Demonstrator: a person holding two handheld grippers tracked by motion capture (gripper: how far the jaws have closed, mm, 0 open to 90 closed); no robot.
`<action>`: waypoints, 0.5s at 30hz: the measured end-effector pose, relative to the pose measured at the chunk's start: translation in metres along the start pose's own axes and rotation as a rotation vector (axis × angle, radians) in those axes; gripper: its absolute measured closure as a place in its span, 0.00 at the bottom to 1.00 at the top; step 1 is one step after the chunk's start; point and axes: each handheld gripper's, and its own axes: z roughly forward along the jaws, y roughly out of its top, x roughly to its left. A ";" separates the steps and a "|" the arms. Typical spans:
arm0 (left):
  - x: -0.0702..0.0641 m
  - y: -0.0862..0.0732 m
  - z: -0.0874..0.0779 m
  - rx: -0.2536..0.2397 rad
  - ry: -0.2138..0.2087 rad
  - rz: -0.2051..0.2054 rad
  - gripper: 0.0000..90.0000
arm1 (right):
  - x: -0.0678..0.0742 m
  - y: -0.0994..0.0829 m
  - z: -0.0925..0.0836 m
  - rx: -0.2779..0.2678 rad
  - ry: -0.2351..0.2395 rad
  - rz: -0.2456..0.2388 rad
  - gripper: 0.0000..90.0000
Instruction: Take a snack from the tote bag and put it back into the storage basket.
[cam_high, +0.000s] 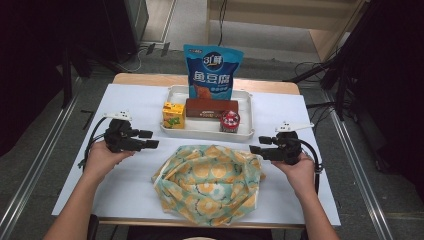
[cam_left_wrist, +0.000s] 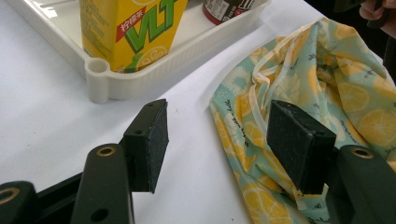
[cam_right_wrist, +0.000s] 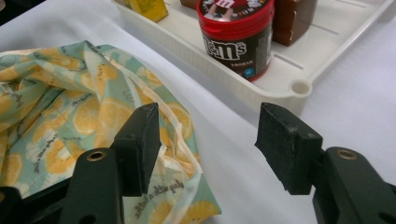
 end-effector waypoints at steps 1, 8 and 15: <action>0.000 0.000 0.000 0.001 0.000 -0.001 0.43 | -0.001 0.000 0.000 0.003 -0.002 0.004 0.46; 0.000 0.000 0.001 0.005 0.001 -0.003 0.43 | -0.003 -0.001 -0.002 -0.013 -0.017 0.000 0.46; 0.001 -0.001 0.001 0.005 -0.002 -0.007 0.41 | -0.002 -0.001 -0.001 -0.012 -0.023 0.005 0.41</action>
